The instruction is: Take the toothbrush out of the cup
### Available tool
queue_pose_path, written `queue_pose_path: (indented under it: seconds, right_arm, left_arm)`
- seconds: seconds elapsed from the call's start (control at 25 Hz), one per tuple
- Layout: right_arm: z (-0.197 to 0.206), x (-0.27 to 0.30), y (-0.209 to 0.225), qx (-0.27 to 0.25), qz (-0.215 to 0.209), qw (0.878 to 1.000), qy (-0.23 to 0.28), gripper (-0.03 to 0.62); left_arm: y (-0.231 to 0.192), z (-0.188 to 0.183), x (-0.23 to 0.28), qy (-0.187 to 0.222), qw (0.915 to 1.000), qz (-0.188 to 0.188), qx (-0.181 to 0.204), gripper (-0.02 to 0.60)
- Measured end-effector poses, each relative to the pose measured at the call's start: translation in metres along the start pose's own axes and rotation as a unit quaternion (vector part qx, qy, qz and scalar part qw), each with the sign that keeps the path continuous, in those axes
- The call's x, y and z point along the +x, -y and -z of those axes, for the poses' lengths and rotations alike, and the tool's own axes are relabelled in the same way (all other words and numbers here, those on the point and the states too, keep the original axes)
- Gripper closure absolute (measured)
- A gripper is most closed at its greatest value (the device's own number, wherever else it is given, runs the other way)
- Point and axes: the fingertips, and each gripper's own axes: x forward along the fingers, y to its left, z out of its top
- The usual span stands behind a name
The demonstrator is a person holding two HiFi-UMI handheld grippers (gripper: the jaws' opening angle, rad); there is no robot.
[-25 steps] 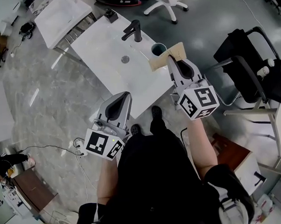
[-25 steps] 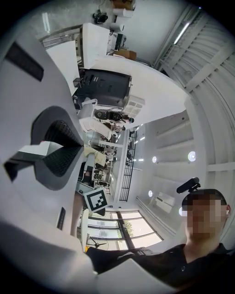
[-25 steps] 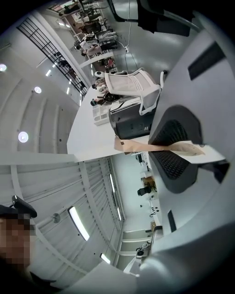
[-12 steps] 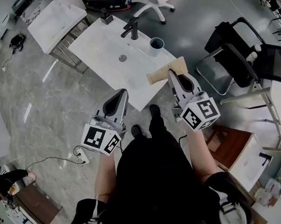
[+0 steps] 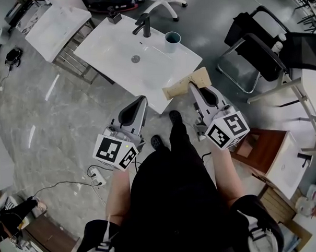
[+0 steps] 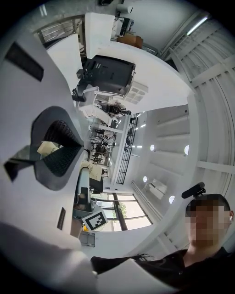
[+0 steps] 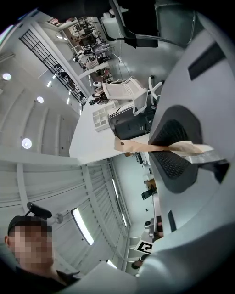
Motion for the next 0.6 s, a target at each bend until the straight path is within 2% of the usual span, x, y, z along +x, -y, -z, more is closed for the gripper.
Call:
queue_pose_path:
  seconds: [0.32,0.6]
  right_arm:
    - [0.005,-0.014,-0.011,0.016,-0.001,1.000,0.011,0.546]
    - [0.007,-0.018,-0.016,0.017,-0.009,1.000,0.015,0.546]
  left_arm:
    - [0.009,0.001,-0.007,-0.007,0.9997,0.020,0.011,0.566]
    - [0.011,0.002,-0.012,-0.004,0.9997,0.021,0.010,0.566]
